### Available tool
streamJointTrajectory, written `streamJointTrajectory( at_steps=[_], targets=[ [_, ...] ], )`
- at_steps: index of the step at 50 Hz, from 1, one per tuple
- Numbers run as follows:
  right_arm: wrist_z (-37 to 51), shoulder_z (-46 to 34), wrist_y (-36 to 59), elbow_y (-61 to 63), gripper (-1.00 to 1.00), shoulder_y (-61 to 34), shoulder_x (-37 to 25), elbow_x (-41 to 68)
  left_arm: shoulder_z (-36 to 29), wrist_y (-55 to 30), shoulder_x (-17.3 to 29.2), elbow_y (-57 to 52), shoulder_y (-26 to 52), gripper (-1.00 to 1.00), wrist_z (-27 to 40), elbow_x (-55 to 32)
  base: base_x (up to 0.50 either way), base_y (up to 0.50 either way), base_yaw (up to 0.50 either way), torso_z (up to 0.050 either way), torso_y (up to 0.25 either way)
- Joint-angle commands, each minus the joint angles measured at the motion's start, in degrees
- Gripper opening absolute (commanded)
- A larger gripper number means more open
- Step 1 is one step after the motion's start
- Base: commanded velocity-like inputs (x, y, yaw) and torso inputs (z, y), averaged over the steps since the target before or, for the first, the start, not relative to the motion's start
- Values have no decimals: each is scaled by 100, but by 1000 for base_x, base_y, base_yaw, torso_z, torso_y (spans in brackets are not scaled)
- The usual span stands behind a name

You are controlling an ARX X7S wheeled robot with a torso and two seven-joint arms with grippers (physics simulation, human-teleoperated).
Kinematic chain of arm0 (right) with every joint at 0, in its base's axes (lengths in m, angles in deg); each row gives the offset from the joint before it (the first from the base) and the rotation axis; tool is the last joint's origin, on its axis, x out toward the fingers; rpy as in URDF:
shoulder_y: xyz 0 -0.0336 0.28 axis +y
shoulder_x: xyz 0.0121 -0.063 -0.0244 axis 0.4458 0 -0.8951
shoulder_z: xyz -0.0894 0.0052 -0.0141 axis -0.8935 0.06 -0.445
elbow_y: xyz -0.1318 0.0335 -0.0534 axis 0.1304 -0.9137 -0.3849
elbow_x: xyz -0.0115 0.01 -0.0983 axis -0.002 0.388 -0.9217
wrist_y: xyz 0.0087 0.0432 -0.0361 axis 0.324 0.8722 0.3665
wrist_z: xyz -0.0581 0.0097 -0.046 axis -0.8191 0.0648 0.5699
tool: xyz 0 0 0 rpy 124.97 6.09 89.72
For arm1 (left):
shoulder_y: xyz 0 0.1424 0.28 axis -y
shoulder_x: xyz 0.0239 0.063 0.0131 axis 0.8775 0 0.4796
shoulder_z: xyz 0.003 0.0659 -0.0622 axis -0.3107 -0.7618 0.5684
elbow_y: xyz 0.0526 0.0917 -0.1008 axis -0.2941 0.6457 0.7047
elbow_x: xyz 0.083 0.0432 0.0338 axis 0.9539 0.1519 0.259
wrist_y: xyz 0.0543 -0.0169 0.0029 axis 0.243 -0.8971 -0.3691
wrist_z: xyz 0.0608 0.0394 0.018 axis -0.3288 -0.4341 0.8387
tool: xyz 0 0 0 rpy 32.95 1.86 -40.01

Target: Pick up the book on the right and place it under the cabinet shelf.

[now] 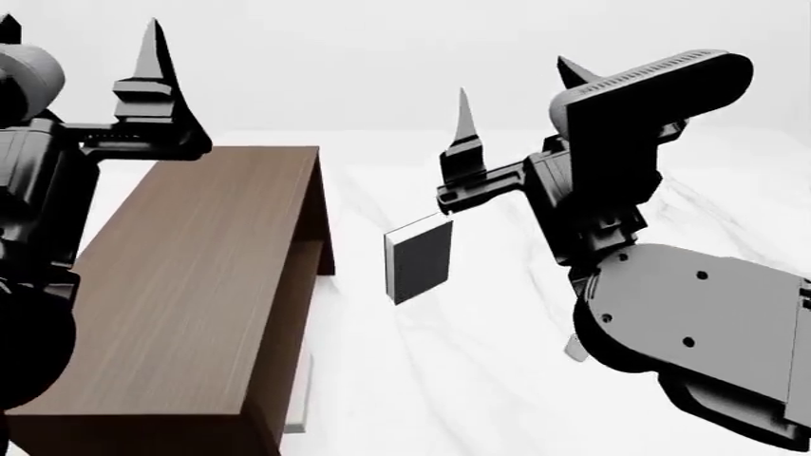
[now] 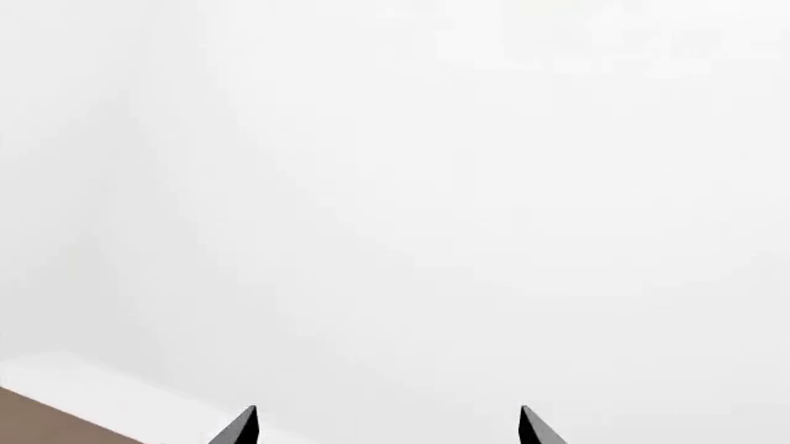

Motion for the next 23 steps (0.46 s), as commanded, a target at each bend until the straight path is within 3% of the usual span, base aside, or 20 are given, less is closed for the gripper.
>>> streamJointTrajectory(
  at_steps=[1, 23],
  targets=[
    [99, 140, 217, 434, 100, -324, -401, 172, -87, 303, -28, 92, -514, 100, -147, 270, 0, 0, 0, 0, 166],
    [344, 402, 378, 1018, 100, -670, -987, 299, 64, -53, 114, -166, -182, 100, 119, -125, 0, 0, 0, 0, 174]
  ],
)
